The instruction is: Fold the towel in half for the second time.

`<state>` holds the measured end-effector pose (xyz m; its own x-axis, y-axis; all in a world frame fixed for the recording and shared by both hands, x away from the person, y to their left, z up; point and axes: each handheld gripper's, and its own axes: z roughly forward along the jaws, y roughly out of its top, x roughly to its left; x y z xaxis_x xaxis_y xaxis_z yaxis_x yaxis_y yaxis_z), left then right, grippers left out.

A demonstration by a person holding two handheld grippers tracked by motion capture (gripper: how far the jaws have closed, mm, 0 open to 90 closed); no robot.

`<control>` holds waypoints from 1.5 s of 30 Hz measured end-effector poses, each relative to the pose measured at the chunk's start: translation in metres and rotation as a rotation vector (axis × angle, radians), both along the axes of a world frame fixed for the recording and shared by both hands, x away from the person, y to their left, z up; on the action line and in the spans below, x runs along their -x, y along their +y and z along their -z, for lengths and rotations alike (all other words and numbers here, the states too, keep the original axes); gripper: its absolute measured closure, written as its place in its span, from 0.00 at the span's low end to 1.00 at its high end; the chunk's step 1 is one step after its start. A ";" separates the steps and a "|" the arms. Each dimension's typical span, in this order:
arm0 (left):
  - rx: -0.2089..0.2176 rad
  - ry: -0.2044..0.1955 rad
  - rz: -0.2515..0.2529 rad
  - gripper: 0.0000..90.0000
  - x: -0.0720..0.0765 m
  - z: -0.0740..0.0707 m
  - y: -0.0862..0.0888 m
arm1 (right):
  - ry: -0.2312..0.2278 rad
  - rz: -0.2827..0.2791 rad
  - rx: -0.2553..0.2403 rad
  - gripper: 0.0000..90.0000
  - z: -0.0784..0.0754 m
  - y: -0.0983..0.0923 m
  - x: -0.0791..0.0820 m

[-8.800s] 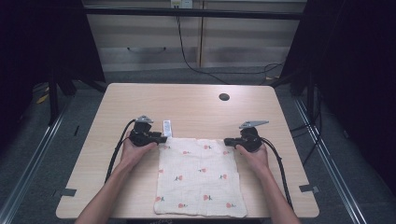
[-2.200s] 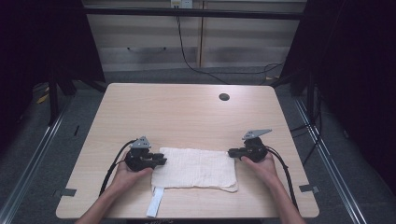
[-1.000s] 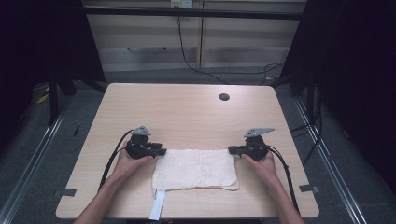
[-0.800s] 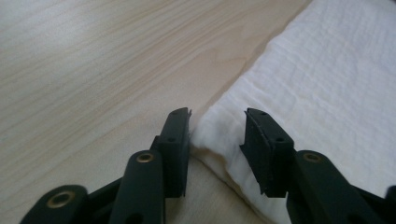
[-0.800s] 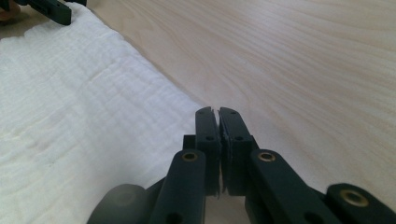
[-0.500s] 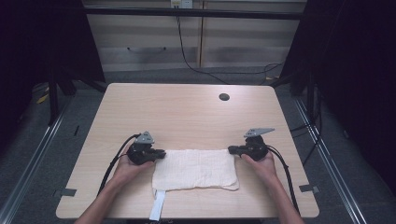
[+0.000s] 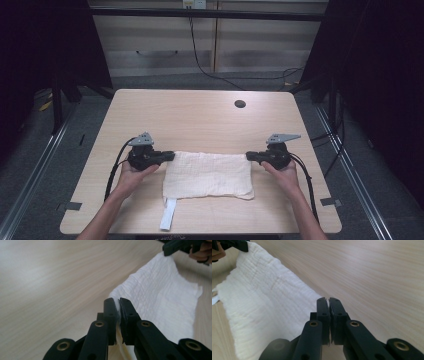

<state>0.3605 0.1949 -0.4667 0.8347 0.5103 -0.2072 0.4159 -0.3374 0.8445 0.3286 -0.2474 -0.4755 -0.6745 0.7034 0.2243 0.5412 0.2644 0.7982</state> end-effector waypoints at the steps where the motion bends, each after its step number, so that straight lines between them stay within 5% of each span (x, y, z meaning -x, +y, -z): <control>1: 0.014 -0.004 -0.006 0.94 0.000 -0.003 0.002 | -0.012 0.003 -0.010 0.97 -0.003 0.000 0.001; 5: 0.040 -0.005 -0.014 0.94 0.000 -0.007 0.006 | -0.041 -0.008 -0.021 0.97 -0.011 0.003 0.003; 13: -0.039 0.049 -0.035 0.94 -0.008 0.017 0.005 | -0.027 -0.024 0.023 0.97 -0.004 0.010 0.003; 29: -0.038 0.085 -0.067 0.94 -0.009 0.025 0.007 | -0.075 -0.133 0.001 0.97 -0.022 0.022 0.029; 45: -0.018 0.081 -0.099 0.94 -0.007 0.020 0.009 | -0.021 -0.225 0.052 0.97 -0.007 0.037 0.070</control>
